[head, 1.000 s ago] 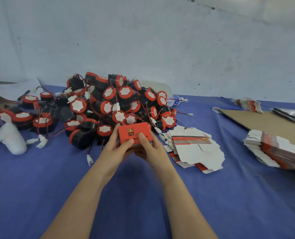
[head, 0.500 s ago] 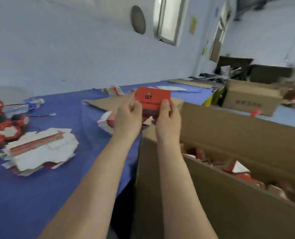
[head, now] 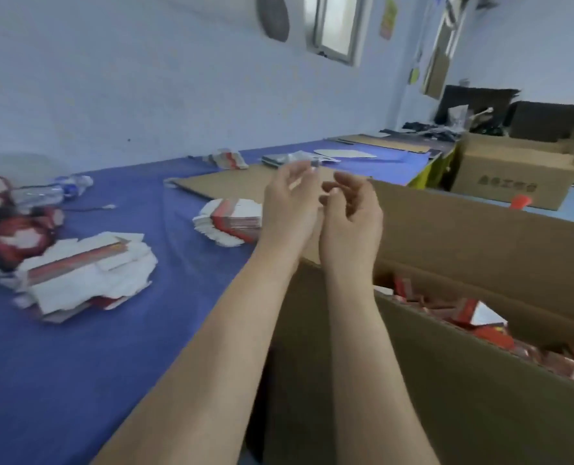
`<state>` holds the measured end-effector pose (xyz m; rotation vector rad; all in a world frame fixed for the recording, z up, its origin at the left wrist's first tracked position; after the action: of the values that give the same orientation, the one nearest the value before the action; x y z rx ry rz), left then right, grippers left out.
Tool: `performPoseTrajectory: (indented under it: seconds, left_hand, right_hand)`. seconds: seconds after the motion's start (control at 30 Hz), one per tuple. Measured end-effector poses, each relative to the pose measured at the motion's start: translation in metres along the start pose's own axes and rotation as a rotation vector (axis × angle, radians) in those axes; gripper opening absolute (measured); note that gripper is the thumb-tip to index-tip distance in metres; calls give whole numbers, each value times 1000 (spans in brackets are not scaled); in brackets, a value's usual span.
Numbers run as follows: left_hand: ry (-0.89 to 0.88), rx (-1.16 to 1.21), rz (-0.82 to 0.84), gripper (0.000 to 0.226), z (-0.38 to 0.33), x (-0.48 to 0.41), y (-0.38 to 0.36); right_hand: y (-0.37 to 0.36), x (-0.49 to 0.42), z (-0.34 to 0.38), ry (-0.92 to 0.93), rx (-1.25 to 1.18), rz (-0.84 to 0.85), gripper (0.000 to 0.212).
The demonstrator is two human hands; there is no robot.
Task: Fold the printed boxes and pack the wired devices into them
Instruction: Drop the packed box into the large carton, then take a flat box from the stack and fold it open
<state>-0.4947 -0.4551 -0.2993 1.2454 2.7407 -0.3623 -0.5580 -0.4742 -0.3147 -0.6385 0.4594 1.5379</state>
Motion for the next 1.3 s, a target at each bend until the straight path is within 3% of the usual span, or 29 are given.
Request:
performPoseTrajectory:
  seconds: [0.07,0.17,0.3,0.37,0.47,0.57,0.7,0.87,1.0,1.13,1.3]
  left_hand:
    - [-26,-106,-269,18,5,-19,78]
    - [175,-366,-584,38,27,-38,198]
    - [386,-490,-762,37,57,-38,298]
    - [418,-491,-754,27,69,-37,316]
    - [473,-473,-664,35,83,-41,324]
    - [477,-586,-674,33,86,-43,330]
    - [377,-900,-716,21,74,-36,340]
    - [379,-1113,-697,17,59,-29,346]
    - [288,-965,-659,27,58,-26,341]
    - [82,-558,-772,54,40,-16,354]
    - [1,-282,-1018,50,21,6,391]
  right_hand:
    - [-65,25,-6,-68,-118,220,22]
    - [-154,67,-25,-150,-56,575,23]
    - [-233,108,-51,-130,162,856,31]
    - [-262,115,-63,-104,311,889,34]
    - [-290,118,-75,-117,548,918,38]
    - [-299,123,-79,-98,670,924,40]
    - [-301,125,-79,-248,545,811,40]
    - [-302,118,-70,-264,385,783,15]
    - [-298,115,-57,-167,308,746,23]
    - [-301,125,-33,-26,133,632,22]
    - [-321,173,5,81,-142,758,49]
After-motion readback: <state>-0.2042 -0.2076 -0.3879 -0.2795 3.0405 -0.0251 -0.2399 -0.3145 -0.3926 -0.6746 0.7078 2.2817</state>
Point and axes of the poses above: each hand's wrist, its own x-axis away from the middle knuckle, its own y-axis out of the back of the hand, z = x × y, the point moved 1 cm from there along -x, towards the middle knuckle, and after that the axes turned 9 degrees about y, right-handed, at the moved point
